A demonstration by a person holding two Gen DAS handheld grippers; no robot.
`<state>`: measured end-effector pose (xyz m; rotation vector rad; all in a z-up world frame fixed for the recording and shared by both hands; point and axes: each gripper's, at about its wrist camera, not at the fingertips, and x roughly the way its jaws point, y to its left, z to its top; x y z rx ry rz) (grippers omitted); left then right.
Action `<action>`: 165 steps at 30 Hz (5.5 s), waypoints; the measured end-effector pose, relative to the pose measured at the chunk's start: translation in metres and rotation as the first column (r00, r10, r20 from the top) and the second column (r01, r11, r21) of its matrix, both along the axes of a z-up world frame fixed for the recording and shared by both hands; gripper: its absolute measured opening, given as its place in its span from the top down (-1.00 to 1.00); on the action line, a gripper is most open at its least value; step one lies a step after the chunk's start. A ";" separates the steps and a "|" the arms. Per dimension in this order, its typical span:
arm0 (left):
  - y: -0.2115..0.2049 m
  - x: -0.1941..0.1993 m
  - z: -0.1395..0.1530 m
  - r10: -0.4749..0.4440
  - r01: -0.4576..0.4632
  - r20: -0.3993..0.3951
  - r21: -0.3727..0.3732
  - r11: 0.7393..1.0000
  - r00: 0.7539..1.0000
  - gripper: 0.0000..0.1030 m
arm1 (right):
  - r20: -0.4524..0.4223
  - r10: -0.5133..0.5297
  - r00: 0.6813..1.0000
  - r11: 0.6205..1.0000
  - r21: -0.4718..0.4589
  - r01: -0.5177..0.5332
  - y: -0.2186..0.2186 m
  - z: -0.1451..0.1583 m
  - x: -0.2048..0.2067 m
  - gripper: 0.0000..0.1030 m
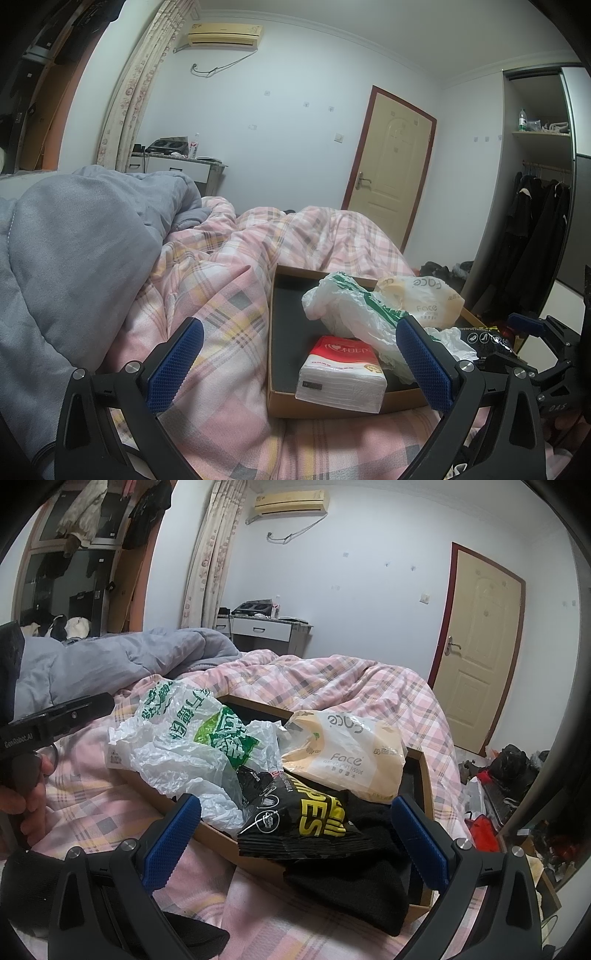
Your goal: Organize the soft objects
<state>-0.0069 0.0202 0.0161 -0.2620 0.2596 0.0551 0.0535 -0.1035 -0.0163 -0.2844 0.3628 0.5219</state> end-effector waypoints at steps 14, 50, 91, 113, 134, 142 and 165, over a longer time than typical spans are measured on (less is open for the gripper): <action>0.000 0.000 0.000 0.000 0.000 -0.001 0.000 1.000 1.000 -1.00 | 0.005 0.002 1.000 1.000 0.000 -0.002 -0.002 0.000 0.000 -0.99; 0.000 0.001 0.001 0.000 0.000 -0.002 0.000 1.000 1.000 -1.00 | 0.005 0.002 1.000 1.000 0.001 -0.002 -0.002 0.000 0.000 -0.99; 0.003 -0.002 -0.004 0.002 -0.002 -0.006 -0.002 1.000 1.000 -1.00 | 0.004 0.002 1.000 1.000 0.003 -0.002 -0.003 0.000 0.000 -0.99; 0.003 -0.001 -0.003 0.002 -0.002 -0.006 -0.003 1.000 1.000 -1.00 | 0.003 0.002 1.000 1.000 0.004 -0.002 -0.003 0.000 0.001 -0.99; 0.004 -0.001 -0.004 0.002 -0.002 -0.007 -0.003 1.000 1.000 -1.00 | 0.002 0.002 1.000 1.000 0.006 -0.002 -0.004 0.000 0.001 -0.99; 0.003 0.000 -0.003 0.002 -0.002 -0.007 -0.003 1.000 1.000 -1.00 | 0.004 0.002 1.000 1.000 0.007 -0.002 -0.004 0.000 0.001 -0.99; 0.003 0.000 -0.003 0.002 -0.002 -0.008 -0.003 1.000 1.000 -1.00 | 0.036 -0.013 0.999 0.999 0.043 0.011 -0.008 0.003 -0.006 -0.99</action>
